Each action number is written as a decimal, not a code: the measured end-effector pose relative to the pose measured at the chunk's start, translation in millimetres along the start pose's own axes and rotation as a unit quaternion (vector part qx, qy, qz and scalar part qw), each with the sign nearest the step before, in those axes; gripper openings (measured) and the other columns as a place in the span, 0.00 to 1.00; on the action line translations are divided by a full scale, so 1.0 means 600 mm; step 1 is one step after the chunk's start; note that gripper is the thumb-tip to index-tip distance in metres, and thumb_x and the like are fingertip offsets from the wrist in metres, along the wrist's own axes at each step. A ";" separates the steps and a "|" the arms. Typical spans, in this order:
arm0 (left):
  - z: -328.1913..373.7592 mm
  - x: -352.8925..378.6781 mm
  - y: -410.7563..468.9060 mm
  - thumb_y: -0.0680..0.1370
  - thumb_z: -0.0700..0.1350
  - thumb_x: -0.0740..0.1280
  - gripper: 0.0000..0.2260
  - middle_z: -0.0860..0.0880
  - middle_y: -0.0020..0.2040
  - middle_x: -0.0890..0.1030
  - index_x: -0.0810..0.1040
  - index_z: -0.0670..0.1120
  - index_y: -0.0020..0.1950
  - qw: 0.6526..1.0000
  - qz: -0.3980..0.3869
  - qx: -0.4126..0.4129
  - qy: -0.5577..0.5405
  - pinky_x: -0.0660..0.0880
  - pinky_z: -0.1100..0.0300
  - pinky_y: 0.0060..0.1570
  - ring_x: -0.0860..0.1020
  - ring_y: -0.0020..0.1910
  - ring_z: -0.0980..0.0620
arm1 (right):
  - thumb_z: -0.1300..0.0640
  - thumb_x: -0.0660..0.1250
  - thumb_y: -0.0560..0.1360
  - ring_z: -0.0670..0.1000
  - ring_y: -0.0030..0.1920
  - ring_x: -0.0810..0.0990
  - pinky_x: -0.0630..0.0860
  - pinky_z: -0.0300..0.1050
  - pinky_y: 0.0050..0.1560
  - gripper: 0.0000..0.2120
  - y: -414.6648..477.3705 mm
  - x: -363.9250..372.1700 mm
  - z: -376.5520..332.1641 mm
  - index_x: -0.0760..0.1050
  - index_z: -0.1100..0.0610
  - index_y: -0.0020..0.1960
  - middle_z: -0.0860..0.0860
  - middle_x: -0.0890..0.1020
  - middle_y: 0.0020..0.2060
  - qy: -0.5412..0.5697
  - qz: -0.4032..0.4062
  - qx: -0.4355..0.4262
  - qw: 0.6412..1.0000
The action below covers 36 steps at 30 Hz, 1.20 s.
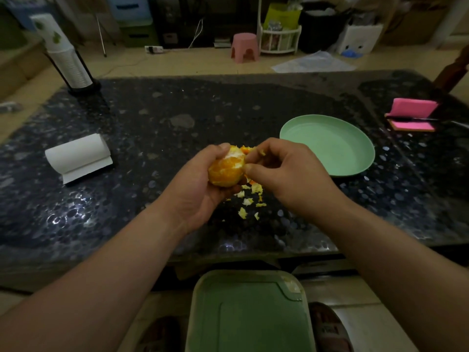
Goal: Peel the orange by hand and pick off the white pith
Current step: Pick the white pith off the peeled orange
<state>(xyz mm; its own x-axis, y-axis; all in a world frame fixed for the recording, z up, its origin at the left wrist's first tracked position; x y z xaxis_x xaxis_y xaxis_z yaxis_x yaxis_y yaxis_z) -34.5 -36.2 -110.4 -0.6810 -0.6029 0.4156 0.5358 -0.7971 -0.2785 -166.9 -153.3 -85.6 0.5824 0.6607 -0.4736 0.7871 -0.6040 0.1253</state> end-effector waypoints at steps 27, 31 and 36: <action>-0.003 0.015 -0.007 0.84 0.48 0.63 0.09 0.44 0.52 0.83 0.78 0.46 0.58 0.998 -0.041 -0.029 -0.046 0.79 0.57 0.40 0.81 0.44 0.51 | 0.57 0.74 0.75 0.41 0.32 0.78 0.71 0.32 0.33 0.05 -0.005 0.003 -0.013 0.80 0.49 0.43 0.45 0.81 0.32 -0.090 0.025 -0.058 0.994; -0.003 0.017 -0.009 0.83 0.48 0.64 0.10 0.43 0.54 0.84 0.80 0.45 0.57 0.996 -0.035 -0.040 -0.077 0.77 0.54 0.48 0.81 0.47 0.50 | 0.57 0.73 0.76 0.41 0.34 0.78 0.71 0.31 0.33 0.06 -0.007 0.006 -0.016 0.78 0.48 0.44 0.44 0.80 0.32 -0.109 0.033 -0.067 0.991; -0.005 0.013 -0.008 0.82 0.49 0.66 0.16 0.40 0.62 0.81 0.77 0.42 0.66 0.990 -0.031 -0.063 -0.122 0.75 0.54 0.54 0.77 0.59 0.45 | 0.58 0.72 0.78 0.41 0.33 0.78 0.71 0.31 0.34 0.06 -0.009 0.007 -0.019 0.78 0.49 0.45 0.44 0.80 0.32 -0.093 0.027 -0.069 0.993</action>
<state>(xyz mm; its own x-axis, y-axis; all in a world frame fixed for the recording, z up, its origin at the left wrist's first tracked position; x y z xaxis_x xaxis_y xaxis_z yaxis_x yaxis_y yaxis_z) -43.9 -37.4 -108.4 -0.5611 -0.5390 0.6283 0.4204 -0.8394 -0.3446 -166.5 -141.8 -78.2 0.5876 0.5272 -0.6138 0.7832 -0.5612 0.2677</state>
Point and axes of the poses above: each hand's wrist, its own y-axis towards the middle knuckle, its own x-axis out of the palm, z = x × y, the point moved 2 cm from there along y, towards the middle knuckle
